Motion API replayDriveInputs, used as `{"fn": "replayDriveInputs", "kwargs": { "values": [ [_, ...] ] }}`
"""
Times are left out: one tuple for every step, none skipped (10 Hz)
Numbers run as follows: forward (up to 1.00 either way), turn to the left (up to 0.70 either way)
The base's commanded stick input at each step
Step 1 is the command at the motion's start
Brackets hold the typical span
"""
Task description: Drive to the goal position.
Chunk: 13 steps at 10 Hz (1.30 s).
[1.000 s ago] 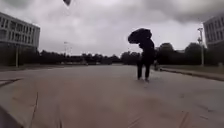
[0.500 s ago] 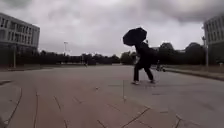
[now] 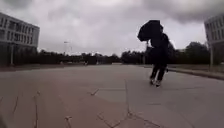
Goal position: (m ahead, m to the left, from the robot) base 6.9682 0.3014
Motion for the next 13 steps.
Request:
{"fn": "replayDriveInputs", "kwargs": {
  "values": [
    [1.00,0.00],
    [1.00,0.06],
    [1.00,0.11],
    [1.00,0.16],
    [0.46,0.08],
    [0.00,0.00],
    [0.00,0.00],
    [0.00,0.00],
    [0.00,0.00],
    [0.04,0.00],
    [0.38,0.00],
    [0.73,0.00],
    [1.00,0.00]
  ]
}}
